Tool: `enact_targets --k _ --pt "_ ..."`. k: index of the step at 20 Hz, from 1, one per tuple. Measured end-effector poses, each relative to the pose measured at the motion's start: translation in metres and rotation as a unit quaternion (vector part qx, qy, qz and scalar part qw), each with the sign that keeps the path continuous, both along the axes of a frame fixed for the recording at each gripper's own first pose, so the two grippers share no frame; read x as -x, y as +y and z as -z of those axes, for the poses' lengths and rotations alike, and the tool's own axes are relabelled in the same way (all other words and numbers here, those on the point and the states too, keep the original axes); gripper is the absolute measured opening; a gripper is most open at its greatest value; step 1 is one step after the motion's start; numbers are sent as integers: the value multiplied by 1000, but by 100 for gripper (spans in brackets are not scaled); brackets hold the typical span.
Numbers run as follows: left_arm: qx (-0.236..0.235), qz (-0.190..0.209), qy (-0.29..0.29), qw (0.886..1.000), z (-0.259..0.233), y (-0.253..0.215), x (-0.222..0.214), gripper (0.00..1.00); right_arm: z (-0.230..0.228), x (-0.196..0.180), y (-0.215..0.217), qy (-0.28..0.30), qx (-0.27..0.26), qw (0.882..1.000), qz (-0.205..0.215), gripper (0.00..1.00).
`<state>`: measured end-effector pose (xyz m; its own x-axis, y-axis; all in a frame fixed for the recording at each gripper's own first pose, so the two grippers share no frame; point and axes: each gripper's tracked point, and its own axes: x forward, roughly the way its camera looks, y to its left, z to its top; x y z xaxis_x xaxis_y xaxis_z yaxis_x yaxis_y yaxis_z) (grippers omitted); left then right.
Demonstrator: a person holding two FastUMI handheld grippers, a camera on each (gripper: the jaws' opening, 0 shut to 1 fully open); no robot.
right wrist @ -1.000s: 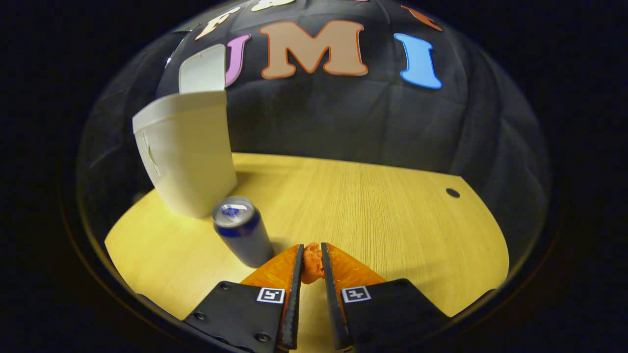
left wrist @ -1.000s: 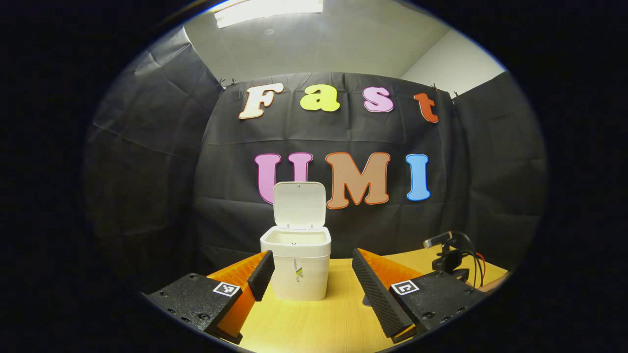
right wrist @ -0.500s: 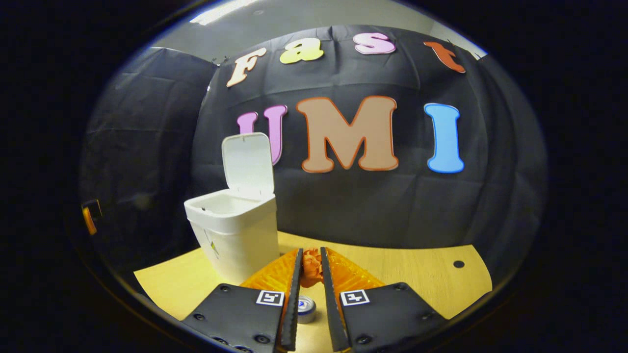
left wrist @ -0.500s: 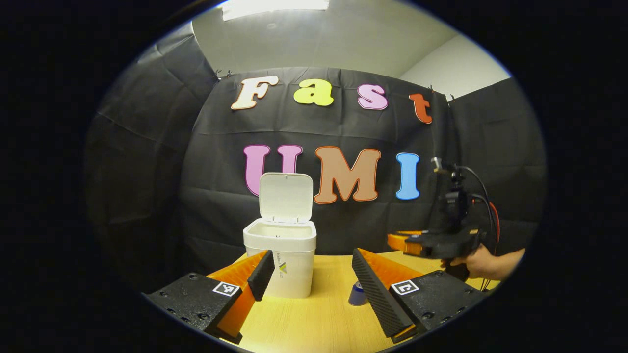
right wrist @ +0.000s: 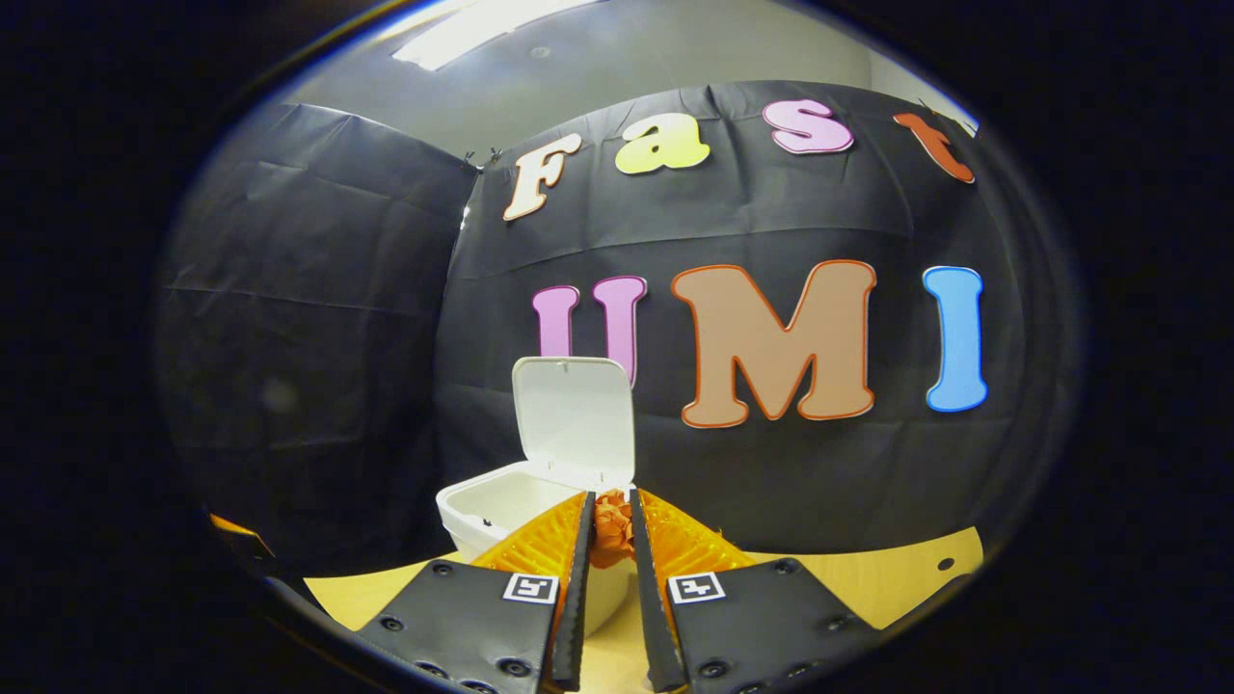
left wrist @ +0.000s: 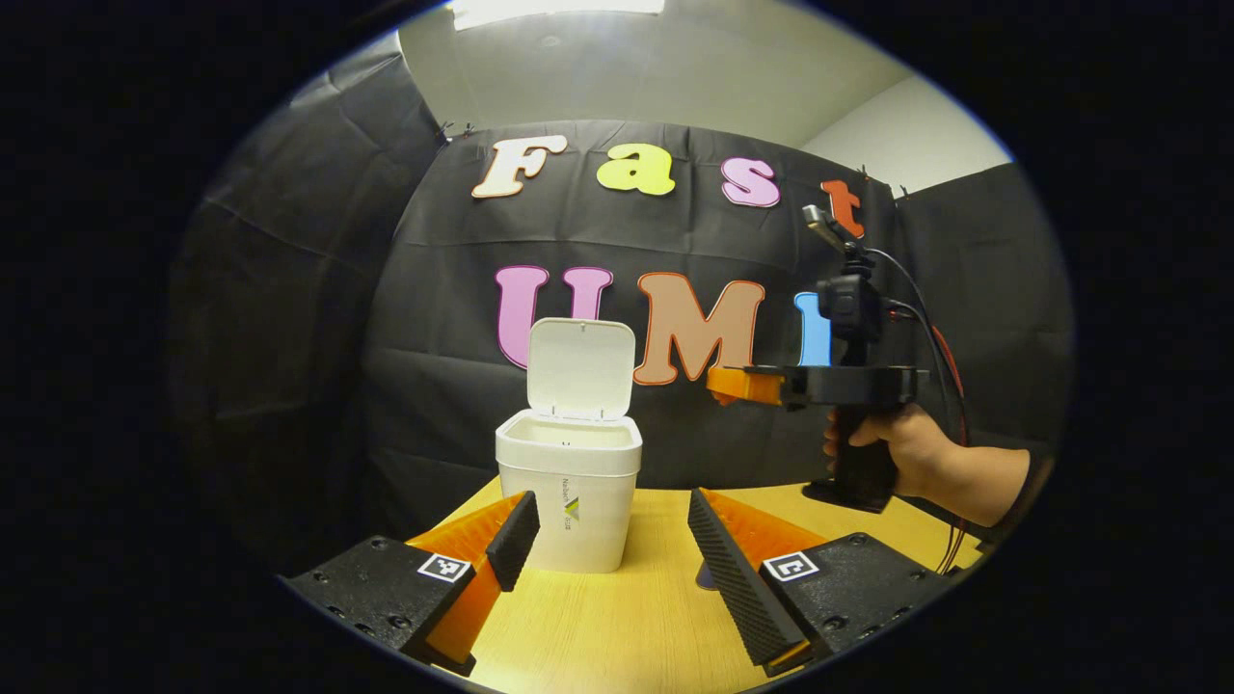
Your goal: Press the lid of the desktop garbage bin to open it, pick up the crumpled paper on the desktop and throw it into the bin, then pick up the pop can on the desktop and drop it into the bin, and finally close the garbage bin lid.
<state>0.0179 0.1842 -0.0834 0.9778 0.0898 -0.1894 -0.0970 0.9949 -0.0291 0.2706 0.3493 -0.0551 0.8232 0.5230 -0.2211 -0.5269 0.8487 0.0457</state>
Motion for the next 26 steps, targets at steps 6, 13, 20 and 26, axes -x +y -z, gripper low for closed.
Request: enact_targets --k 6,13,20,26 --pt "8 -10 2 1000 8 20 0 94 16 -37 78 16 9 1000 -24 29" --pt "10 -18 7 1000 14 39 0 94 92 -71 123 62 82 994 -21 29" --pt "8 -15 10 1000 17 45 -2 94 117 -70 127 88 93 992 -12 60" --pt "13 0 8 1000 18 31 -8 94 77 -60 110 44 75 996 -4 76"
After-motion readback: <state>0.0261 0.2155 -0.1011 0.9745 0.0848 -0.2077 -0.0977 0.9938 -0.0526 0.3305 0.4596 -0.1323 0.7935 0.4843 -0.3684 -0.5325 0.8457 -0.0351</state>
